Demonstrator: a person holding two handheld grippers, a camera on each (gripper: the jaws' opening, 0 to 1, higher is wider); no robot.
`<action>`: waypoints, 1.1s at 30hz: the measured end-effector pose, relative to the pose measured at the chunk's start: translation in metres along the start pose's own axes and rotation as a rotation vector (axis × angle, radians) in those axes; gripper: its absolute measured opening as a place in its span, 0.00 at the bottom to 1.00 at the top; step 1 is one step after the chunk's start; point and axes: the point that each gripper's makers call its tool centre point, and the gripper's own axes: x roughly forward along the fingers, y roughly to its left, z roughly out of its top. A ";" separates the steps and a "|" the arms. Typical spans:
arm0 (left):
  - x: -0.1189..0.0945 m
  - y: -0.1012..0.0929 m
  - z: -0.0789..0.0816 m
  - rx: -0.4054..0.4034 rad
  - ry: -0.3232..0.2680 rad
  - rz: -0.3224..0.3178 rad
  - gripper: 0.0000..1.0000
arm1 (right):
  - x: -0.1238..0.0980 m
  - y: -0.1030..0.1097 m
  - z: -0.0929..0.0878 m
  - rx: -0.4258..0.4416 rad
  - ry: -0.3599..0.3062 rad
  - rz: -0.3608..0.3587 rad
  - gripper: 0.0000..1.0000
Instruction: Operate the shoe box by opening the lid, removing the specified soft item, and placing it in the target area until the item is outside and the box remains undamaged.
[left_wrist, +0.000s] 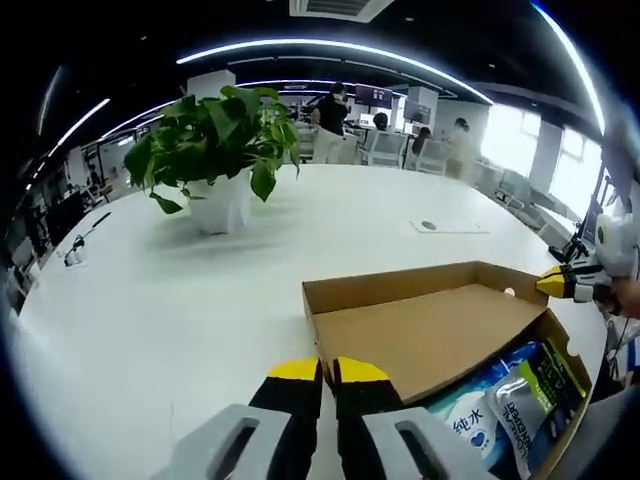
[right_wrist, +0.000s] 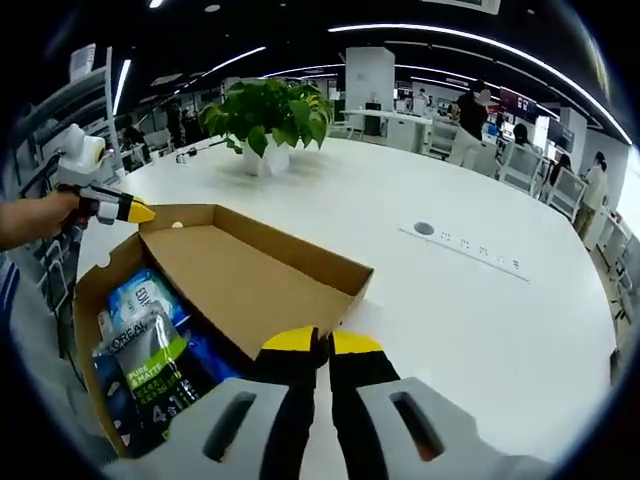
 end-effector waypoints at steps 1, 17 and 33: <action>0.000 0.000 0.000 0.009 0.000 0.002 0.03 | 0.000 0.000 0.000 0.003 -0.002 0.000 0.02; -0.016 -0.004 0.004 0.024 -0.009 0.012 0.07 | -0.014 0.007 0.003 -0.001 -0.018 0.020 0.27; -0.057 -0.037 -0.004 0.057 -0.036 -0.050 0.22 | -0.055 0.027 -0.001 -0.055 -0.050 0.095 0.46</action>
